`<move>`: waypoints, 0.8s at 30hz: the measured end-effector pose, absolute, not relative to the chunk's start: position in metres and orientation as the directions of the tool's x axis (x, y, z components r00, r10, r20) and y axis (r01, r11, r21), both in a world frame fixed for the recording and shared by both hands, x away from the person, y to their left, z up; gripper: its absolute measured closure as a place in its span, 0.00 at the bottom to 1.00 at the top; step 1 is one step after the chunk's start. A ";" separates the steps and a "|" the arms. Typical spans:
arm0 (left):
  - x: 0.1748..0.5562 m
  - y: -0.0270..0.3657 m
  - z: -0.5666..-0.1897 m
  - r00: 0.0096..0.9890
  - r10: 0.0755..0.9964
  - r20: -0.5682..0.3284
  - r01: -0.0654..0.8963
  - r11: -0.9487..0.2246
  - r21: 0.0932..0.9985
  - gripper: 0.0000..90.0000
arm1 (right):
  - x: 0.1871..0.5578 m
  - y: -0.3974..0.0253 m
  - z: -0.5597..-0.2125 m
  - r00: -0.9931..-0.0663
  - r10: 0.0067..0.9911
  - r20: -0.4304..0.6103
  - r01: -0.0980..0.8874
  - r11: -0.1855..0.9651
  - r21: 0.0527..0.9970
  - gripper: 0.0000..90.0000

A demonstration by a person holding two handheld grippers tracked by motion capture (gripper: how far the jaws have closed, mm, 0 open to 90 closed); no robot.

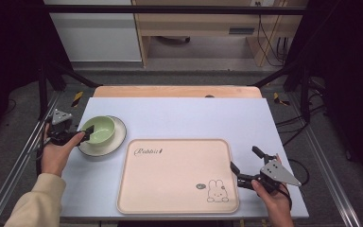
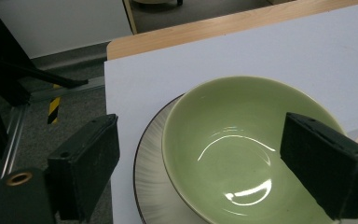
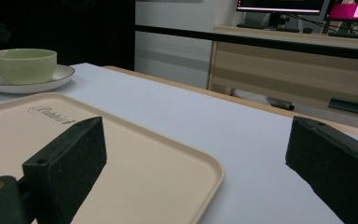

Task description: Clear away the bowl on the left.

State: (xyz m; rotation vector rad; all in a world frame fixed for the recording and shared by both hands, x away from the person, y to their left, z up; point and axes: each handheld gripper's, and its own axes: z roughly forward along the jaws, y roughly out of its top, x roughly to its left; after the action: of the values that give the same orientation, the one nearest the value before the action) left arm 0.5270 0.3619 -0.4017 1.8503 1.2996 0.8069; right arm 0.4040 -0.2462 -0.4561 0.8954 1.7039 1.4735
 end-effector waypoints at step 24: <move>0.550 0.373 -0.424 0.180 0.984 0.003 0.655 -0.122 0.746 0.49 | 0.405 -0.246 -0.457 -0.517 0.853 -0.072 0.057 0.118 0.991 0.06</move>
State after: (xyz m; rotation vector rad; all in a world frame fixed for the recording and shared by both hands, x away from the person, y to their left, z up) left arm 0.5497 0.3733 -0.4237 1.8499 1.5408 0.6923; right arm 0.4047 -0.2462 -0.4570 0.8918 1.7103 1.4706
